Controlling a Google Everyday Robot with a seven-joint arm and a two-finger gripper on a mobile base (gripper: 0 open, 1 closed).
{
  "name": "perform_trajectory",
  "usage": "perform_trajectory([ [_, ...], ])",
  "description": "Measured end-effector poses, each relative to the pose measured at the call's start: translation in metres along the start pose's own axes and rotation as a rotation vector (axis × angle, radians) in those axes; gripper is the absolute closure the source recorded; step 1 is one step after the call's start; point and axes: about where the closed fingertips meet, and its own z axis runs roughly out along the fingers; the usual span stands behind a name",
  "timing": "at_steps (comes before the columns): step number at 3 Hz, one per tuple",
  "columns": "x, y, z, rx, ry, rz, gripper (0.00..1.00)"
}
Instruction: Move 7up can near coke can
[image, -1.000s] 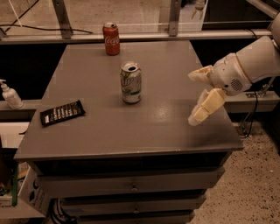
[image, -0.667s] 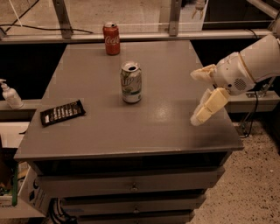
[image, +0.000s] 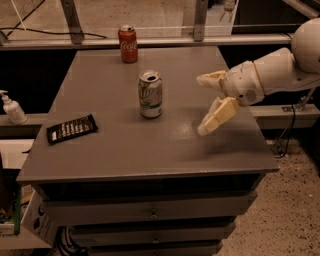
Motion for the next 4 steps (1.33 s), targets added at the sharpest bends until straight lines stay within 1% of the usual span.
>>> perform_trajectory([
  [1, -0.008, -0.014, 0.035, -0.038, -0.075, -0.02, 0.0],
  [2, -0.014, -0.022, 0.064, -0.057, -0.128, -0.014, 0.0],
  [3, -0.019, -0.027, 0.085, -0.07, -0.179, -0.003, 0.0],
  [4, -0.035, -0.028, 0.105, -0.087, -0.238, 0.002, 0.0],
])
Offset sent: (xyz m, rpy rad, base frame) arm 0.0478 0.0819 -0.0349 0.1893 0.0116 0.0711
